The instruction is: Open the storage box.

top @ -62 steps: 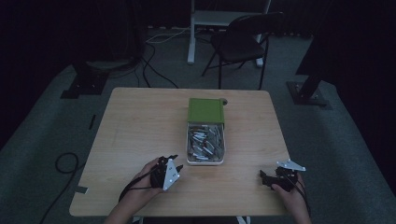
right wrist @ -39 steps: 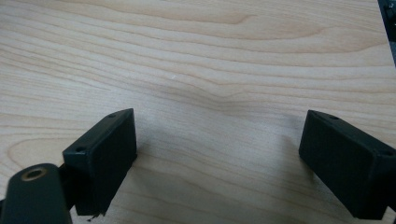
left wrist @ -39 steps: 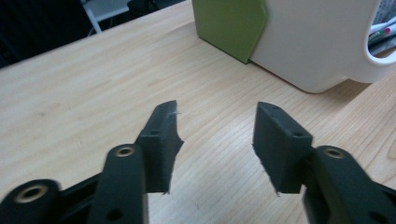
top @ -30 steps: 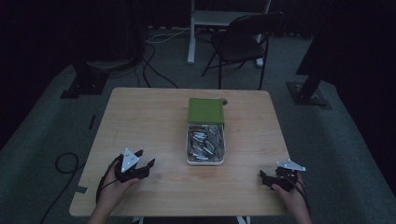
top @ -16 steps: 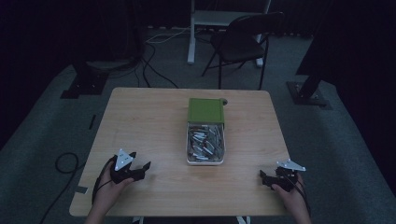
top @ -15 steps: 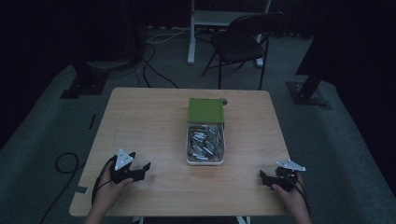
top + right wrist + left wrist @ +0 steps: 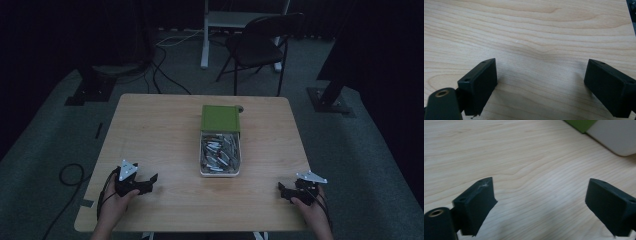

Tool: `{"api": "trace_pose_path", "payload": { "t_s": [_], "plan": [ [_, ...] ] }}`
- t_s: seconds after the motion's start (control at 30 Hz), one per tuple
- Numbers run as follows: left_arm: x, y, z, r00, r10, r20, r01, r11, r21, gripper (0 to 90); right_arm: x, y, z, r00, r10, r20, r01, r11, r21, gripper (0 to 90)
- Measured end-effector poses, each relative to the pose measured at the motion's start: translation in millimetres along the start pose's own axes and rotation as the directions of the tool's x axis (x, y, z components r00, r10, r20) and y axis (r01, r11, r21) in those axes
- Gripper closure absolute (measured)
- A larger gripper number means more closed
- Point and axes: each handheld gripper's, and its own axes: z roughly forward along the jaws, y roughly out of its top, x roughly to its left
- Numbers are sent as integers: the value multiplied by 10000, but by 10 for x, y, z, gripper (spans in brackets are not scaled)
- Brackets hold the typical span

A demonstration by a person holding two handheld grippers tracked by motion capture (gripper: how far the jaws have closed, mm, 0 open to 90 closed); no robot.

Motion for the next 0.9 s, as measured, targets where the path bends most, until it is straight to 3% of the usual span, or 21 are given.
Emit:
{"api": "trace_pose_path", "payload": {
  "t_s": [0.03, 0.07, 0.13, 0.2, 0.33, 0.4, 0.53, 0.63, 0.77, 0.9],
  "plan": [
    [51, -20, -22, 9982, -528, -269, 526, 9986, -87, 95, 0, 0, 0, 10000, 0, 0, 0, 10000, 0, 108],
    [64, -24, -30, 9972, -683, -317, 683, 9977, -17, 95, 0, 0, 0, 10000, 1, 1, -1, 10000, 2, 108],
    [79, -33, -39, 9955, -824, -466, 829, 9965, 76, 95, 0, 0, 0, 10000, 1, 0, -1, 10000, 3, 108],
    [81, -37, -49, 9936, -678, -903, 695, 9975, 157, 95, 0, 0, 0, 10000, 3, -3, -3, 10000, -1, 108],
    [110, -51, -47, 9818, -1300, -1387, 1332, 9910, 140, 95, 0, 0, 0, 10000, 2, -1, -2, 10000, 2, 108],
    [109, -61, -43, 9805, -1171, -1576, 1247, 9914, 391, 95, 0, 0, 0, 10000, 3, -1, -3, 10000, 2, 108],
    [98, -62, -33, 9796, -1264, -1564, 1378, 9884, 641, 95, 0, 0, 0, 10000, 2, -1, -2, 10000, 3, 108],
    [96, -69, 1, 9817, -1474, -1203, 1563, 9854, 681, 95, 0, 0, 0, 10000, 1, 1, -1, 10000, 3, 108],
    [110, -65, 18, 9786, -1496, -1414, 1644, 9814, 990, 95, 0, 0, 0, 10000, -1, 4, 1, 10000, 6, 108],
    [104, -62, 42, 9795, -1397, -1450, 1603, 9768, 1417, 95, 0, 0, 0, 10000, 3, 1, -3, 10000, 7, 108]
  ]
}}
